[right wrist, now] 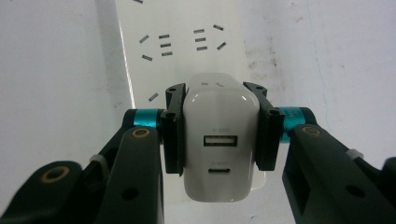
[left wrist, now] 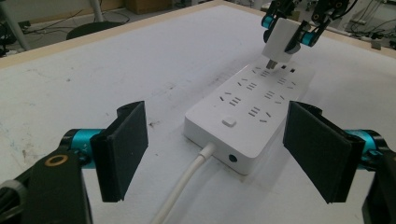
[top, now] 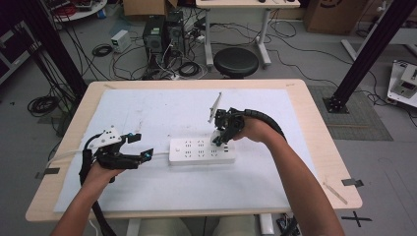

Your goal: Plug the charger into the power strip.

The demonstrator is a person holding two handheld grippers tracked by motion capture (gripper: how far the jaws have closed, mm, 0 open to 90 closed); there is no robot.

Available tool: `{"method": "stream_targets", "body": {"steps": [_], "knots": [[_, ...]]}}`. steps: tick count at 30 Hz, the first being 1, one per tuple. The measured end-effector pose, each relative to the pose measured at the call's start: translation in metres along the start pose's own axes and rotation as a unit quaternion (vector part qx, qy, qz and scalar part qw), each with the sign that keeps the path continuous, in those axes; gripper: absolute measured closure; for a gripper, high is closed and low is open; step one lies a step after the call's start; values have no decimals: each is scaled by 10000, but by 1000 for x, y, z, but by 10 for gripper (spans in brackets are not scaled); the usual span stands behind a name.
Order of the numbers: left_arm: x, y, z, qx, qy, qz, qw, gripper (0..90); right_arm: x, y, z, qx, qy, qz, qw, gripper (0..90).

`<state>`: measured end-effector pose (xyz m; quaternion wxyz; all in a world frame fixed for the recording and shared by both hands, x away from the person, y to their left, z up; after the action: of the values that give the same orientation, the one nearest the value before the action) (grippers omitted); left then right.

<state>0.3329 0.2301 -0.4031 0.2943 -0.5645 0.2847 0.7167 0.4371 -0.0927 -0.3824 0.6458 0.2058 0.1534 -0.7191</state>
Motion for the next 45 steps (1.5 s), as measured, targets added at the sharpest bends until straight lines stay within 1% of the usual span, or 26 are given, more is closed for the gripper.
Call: {"method": "stream_targets", "body": {"steps": [1, 2, 4, 7, 12, 17, 22, 23, 24, 27, 28, 31, 32, 33, 34, 37, 39, 41, 43, 45], "knots": [[0, 0, 0, 4, 3, 6, 10000, 221, 0, 0, -2, -4, -33, 0, 10000, 633], [1, 0, 0, 3, -1, 4, 10000, 221, -1, 1, -2, -23, 10, 37, 10000, 633], [1, -1, 0, -6, -6, 21, 10000, 221, -3, 2, -4, -27, -8, 44, 10000, 633], [3, -1, -1, 9, -14, 43, 10000, 221, -7, 1, -7, -37, -163, 293, 9994, 633], [4, -1, -1, 21, -6, 65, 10000, 221, -10, -1, -9, -33, -283, 412, 9987, 634], [4, 0, -2, 56, -1, 45, 10000, 221, -14, -1, -11, -23, -424, 386, 9984, 635], [4, 1, -2, 57, 9, 20, 10000, 221, -18, -1, -13, -50, -612, 481, 9970, 635], [4, 1, -2, 57, 9, 20, 10000, 221, -19, -1, -13, -63, -653, 458, 9968, 636], [4, 3, -3, 70, 18, 25, 10000, 221, -21, -1, -14, -62, -716, 515, 9961, 636], [5, 3, -4, 86, 24, 39, 10000, 221, -26, -2, -16, -30, -846, 579, 9947, 635], [5, 3, -4, 87, 23, 41, 10000, 221, -28, -3, -17, -25, -932, 616, 9937, 635], [5, 2, -3, 71, 53, 50, 9999, 221, -32, -4, -20, -24, -1068, 731, 9916, 635], [5, 2, -2, 68, 67, 24, 10000, 221, -33, -5, -22, 0, -1128, 745, 9908, 635], [5, 2, -1, 60, 72, 43, 9999, 221, -31, -6, -27, 20, -1304, 797, 9882, 635], [5, 2, -1, 72, 74, 42, 9999, 221, -32, -8, -29, 53, -1315, 867, 9875, 635], [6, 1, 0, 52, 70, 50, 9999, 221, -31, -6, -28, 8, -1271, 798, 9887, 635], [6, 0, 0, 38, 56, 50, 10000, 221, -31, -6, -29, 15, -1284, 805, 9884, 635], [6, 0, 0, 42, 66, 59, 10000, 221, -31, -6, -28, 21, -1295, 707, 9890, 635], [6, 0, 0, 34, 85, 62, 9999, 221, -31, -6, -29, 80, -1283, 631, 9897, 635], [7, 0, 0, 23, 98, 67, 9999, 221, -31, -6, -29, 73, -1302, 571, 9898, 635]]}}
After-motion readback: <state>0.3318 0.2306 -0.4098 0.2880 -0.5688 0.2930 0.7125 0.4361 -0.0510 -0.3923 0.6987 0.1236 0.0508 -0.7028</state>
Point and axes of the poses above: each handheld gripper's, and its own axes: z roughly backward along the jaws, x roughly out of its underside, y roughly to its right, the point moved 3 cm from there along -z, roughly forward along the jaws, and after that the axes turned 10 degrees about y, right-handed, at the moved point
